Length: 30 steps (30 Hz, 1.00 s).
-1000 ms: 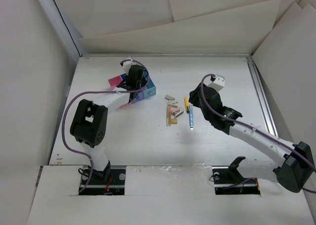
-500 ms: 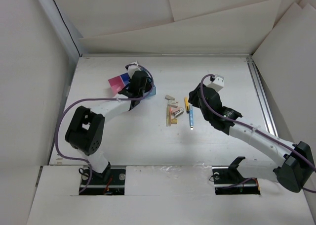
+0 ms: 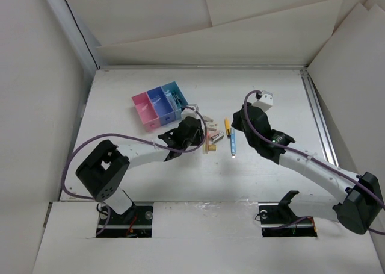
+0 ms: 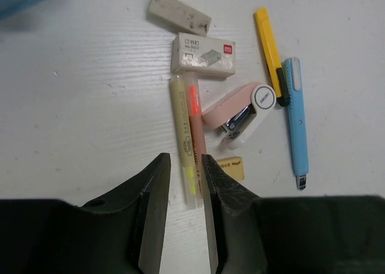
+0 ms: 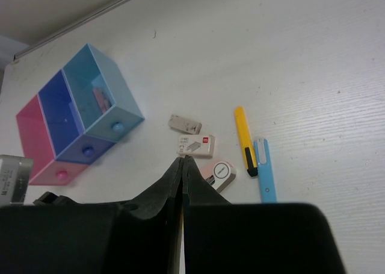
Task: Sort the stationery into containers
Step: Pick up the pen from the center of the board.
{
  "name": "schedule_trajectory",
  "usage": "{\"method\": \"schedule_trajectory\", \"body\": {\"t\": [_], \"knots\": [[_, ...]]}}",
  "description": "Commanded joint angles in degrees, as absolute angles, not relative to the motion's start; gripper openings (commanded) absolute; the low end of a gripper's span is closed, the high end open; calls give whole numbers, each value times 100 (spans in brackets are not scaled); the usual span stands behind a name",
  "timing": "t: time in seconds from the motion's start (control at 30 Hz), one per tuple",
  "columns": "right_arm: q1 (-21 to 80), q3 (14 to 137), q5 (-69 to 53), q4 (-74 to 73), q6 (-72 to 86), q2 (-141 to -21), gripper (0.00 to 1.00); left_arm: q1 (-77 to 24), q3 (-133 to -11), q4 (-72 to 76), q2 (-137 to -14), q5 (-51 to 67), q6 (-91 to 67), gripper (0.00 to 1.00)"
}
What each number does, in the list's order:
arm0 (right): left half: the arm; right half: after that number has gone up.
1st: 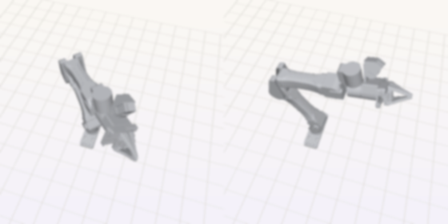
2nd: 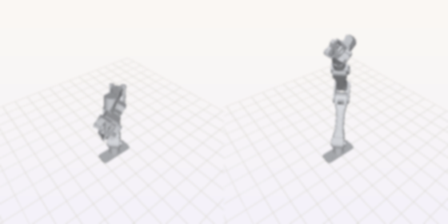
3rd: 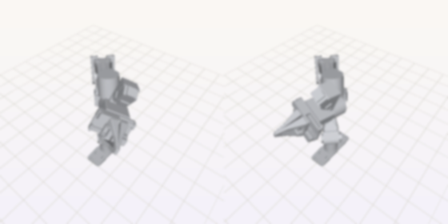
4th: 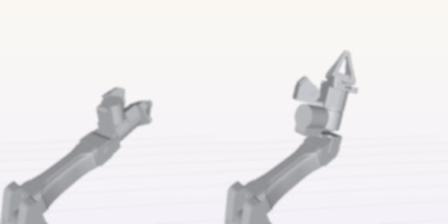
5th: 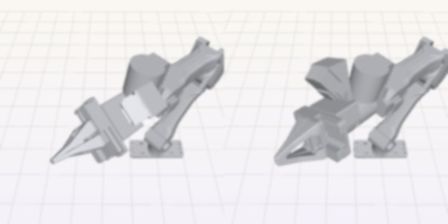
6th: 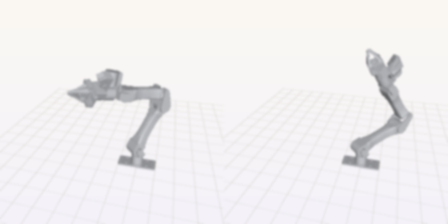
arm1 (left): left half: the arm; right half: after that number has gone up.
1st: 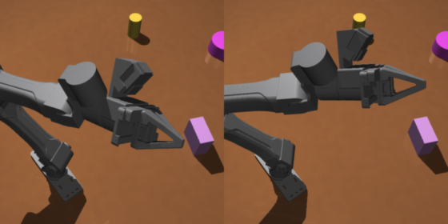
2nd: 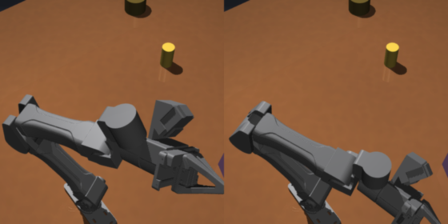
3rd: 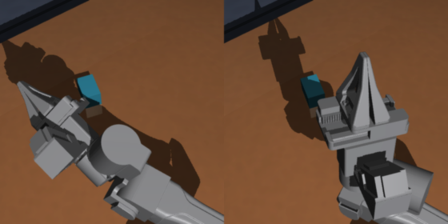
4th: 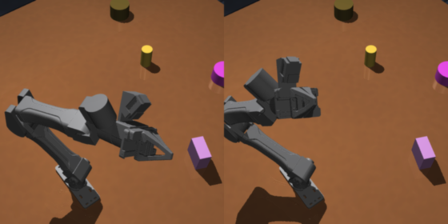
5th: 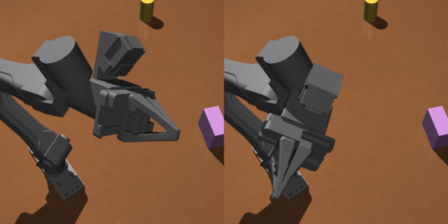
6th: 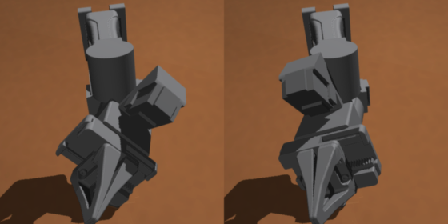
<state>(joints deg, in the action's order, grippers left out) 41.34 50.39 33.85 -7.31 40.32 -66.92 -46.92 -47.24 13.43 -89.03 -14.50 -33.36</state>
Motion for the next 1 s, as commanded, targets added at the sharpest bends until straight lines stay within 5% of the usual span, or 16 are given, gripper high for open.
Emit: {"method": "schedule_trajectory", "body": {"t": [0.0,0.27,0.5,0.97], "knots": [[4192,5177,3428,-536,3990,-6732,5,-4772,-4851,1284,-9096,-1118,-3226,24],[4192,5177,3480,-536,3990,-6732,22,-4939,-5019,1178,-9554,-1133,-3278,24],[4192,5177,3480,-536,3990,-6732,22,-5045,-5142,1063,-9809,-1310,-3278,24],[4192,5177,3480,-536,3990,-6680,23,-5045,-5344,466,-10012,-1890,-3445,0]]}}
